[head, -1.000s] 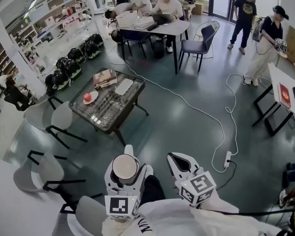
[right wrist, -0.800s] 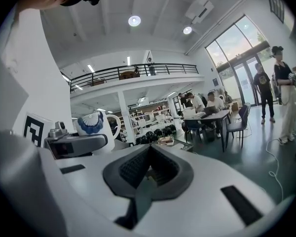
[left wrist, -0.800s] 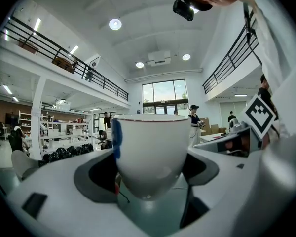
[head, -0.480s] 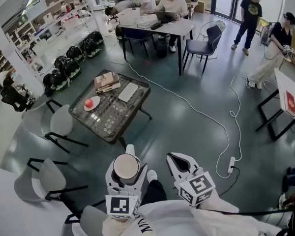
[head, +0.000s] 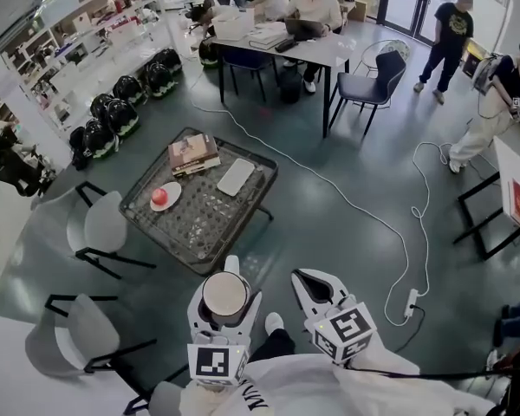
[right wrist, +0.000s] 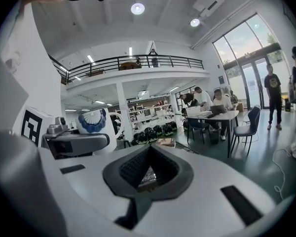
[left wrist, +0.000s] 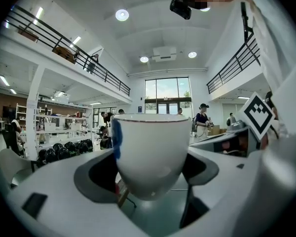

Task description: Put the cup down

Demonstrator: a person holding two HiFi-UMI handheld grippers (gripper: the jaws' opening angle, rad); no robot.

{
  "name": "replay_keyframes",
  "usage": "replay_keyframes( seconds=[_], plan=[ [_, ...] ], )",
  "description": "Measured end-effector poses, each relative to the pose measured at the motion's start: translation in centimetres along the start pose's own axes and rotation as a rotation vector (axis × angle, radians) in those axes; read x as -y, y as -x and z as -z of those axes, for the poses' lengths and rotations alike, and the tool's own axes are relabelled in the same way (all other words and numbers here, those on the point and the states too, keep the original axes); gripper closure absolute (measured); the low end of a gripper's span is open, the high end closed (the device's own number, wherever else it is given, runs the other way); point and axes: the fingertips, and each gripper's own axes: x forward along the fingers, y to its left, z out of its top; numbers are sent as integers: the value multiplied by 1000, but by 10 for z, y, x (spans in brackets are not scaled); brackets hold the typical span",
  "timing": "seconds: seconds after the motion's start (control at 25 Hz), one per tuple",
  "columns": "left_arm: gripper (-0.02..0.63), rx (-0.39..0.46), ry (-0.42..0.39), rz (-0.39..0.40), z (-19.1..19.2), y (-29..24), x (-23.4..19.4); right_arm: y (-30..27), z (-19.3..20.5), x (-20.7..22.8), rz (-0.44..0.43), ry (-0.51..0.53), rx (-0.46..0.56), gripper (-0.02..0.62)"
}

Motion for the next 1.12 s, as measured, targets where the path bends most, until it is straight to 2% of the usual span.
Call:
replay_keyframes(
  seconds=[0.24, 0.48, 1.12],
  plan=[
    [215, 1, 1, 25, -2, -47, -47, -65, -11, 11, 12, -4, -4, 589],
    [215, -3, 11, 43, -5, -69, -75, -102, -21, 14, 19, -2, -19, 589],
    [215, 19, 15, 37, -18, -105, -104, -137, -47, 36, 41, 14, 2, 589]
  ],
)
